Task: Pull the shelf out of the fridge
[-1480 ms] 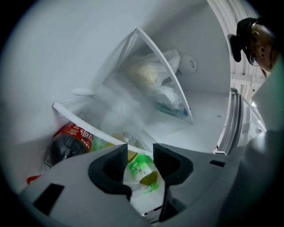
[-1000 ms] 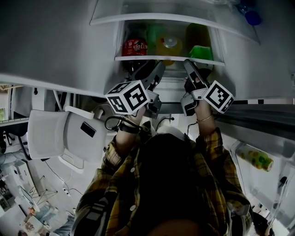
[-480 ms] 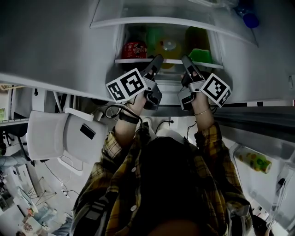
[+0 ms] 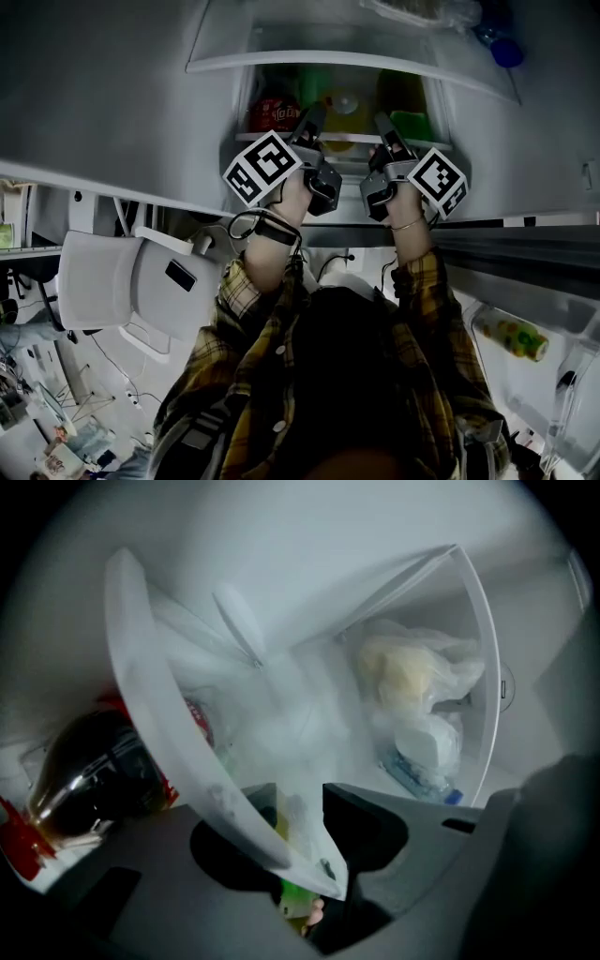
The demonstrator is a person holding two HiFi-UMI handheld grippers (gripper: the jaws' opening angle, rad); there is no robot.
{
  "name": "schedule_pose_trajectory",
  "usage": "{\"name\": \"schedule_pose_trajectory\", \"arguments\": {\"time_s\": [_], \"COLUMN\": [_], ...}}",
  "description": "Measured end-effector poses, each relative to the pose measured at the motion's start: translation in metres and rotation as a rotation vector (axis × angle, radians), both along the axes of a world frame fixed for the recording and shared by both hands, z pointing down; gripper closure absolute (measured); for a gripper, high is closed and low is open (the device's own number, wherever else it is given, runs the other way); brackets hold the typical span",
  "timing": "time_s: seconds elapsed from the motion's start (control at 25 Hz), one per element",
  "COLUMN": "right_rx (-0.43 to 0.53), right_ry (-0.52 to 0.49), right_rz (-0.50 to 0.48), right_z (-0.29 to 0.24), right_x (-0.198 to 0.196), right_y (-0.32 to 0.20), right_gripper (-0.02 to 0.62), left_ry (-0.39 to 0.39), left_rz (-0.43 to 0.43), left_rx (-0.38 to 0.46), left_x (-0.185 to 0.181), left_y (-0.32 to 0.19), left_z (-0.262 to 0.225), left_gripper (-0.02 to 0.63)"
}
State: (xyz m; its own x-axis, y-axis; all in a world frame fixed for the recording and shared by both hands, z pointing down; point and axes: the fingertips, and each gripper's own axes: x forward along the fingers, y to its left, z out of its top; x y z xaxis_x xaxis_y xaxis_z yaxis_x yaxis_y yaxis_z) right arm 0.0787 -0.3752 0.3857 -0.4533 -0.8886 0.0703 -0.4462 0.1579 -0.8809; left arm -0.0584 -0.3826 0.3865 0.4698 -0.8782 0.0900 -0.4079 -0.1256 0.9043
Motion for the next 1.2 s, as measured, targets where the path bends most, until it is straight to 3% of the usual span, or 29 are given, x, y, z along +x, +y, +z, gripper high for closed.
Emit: {"name": "schedule_pose_trajectory", "arguments": {"time_s": [0.08, 0.2, 0.8, 1.2], "right_rx": [-0.015, -0.03, -0.054, -0.056], "right_ry": [-0.004, -0.012, -0.154, -0.181], "right_rz": [0.008, 0.018, 0.043, 0.047], "right_z": [0.002, 0.005, 0.007, 0.008], "right_x": [0.0, 0.001, 0.001, 0.001], "right_y": [-0.001, 0.0, 0.004, 0.024], "right_gripper": [0.477, 0.509, 0.54, 0.545], "left_ry": [0.016, 0.026, 0.078, 0.136], "left_rz": [-0.028, -0.05, -0.067, -0.069], "left_rx": [-0.012, -0.029, -0.023, -0.023], "left_x": [-0.003, -0.007, -0.009, -0.01], "left_y": [-0.003, -0.003, 0.0, 0.02], "left_z": [0.0, 0.006, 0.006, 0.007], "left_gripper": [0.458, 0.541, 0.555, 0.565]}}
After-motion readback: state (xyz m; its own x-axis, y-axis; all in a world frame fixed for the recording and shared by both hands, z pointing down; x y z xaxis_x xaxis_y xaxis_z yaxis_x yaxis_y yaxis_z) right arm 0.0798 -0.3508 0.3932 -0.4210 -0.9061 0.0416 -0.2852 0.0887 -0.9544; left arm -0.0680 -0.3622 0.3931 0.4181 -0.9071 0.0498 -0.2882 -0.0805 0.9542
